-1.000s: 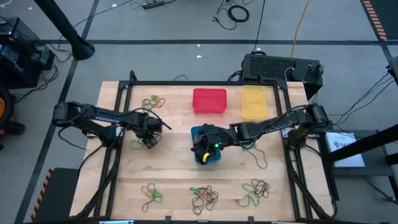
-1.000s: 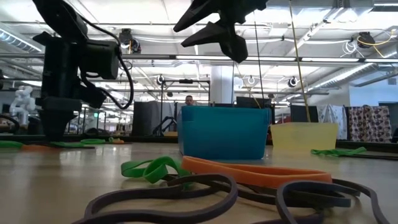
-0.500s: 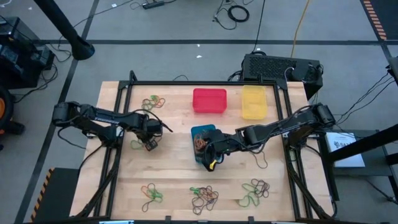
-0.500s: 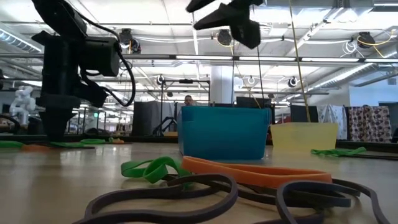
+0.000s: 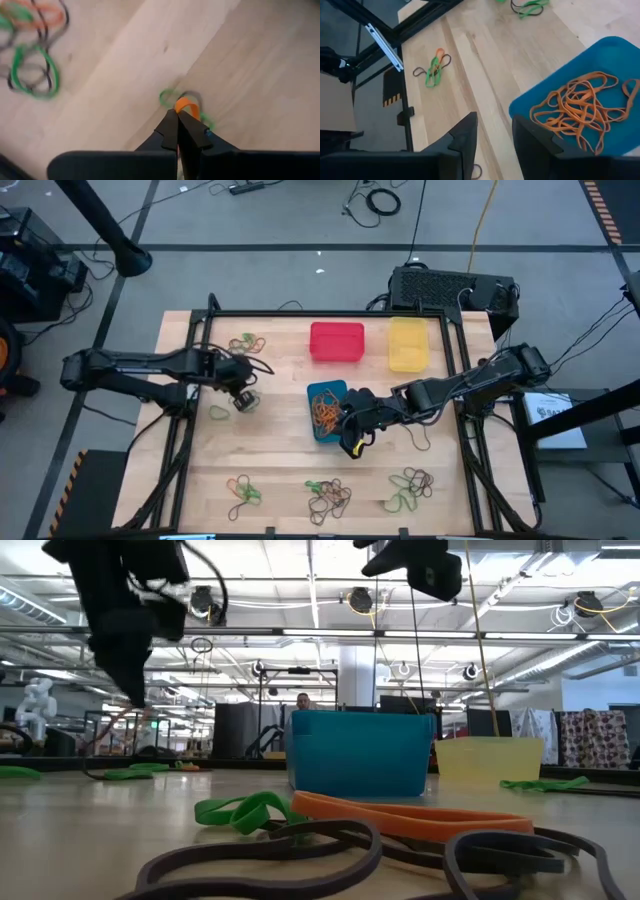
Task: Sort rubber bands into baskets
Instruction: Put the orange rubber band into the blue bin
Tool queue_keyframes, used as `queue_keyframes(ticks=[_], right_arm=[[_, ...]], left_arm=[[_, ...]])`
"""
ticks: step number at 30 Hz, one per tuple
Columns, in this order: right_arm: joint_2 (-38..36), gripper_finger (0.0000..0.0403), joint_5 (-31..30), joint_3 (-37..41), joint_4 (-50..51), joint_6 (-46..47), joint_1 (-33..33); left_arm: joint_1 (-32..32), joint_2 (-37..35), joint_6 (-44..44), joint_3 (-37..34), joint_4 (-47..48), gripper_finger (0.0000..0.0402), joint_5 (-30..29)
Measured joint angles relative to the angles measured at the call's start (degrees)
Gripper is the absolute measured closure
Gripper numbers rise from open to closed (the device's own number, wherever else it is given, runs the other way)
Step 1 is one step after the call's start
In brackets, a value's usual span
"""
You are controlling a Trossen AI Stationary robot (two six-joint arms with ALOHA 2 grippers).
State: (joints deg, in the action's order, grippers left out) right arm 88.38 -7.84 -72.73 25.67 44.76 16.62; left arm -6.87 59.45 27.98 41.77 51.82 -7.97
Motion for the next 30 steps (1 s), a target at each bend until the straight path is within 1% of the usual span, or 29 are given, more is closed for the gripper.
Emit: queue_keyframes(ticks=[4, 7, 10, 13, 19, 23, 27, 30], right_arm=[[0.02, 0.0287, 0.43, -0.02, 1.45, 0.05, 0.0], [0.02, 0.0287, 0.55, -0.06, 3.6, 0.44, 0.37], [-0.67, 0.0287, 0.53, -0.04, 7.33, 1.91, 1.32], [-1.73, 0.0287, 0.0, -0.06, 11.21, 3.74, 2.49], [-3.34, 0.0287, -4.19, -0.04, 16.57, 8.15, 4.97], [-3.65, 0.0287, -5.74, -0.04, 18.6, 9.97, 6.66], [-3.65, 0.0287, -5.84, -0.04, 20.3, 10.85, 7.39], [-3.65, 0.0287, -5.89, -0.04, 20.41, 11.59, 7.51]], left_arm=[[0.0, -3.15, -0.66, 2.15, 0.31, 0.04, 0.3], [0.25, -4.91, -1.2, 3.07, -2.02, 0.0401, 2.75], [1.06, -5.58, 2.9, 3.12, -9.31, 0.0401, 5.75], [2.9, -4.63, 5.84, 3.14, -19.74, 0.0401, 6.83], [5.85, 2.9, 5.92, 3.3, -42.28, 0.0401, 6.95], [5.89, 10.78, 6.66, 3.26, -53.2, 0.0401, 7.76], [5.9, 17.85, 9.07, 3.28, -60.53, 0.0401, 11.06], [5.91, 21.66, 9.27, 4.24, -61.79, 0.0401, 12.33]])
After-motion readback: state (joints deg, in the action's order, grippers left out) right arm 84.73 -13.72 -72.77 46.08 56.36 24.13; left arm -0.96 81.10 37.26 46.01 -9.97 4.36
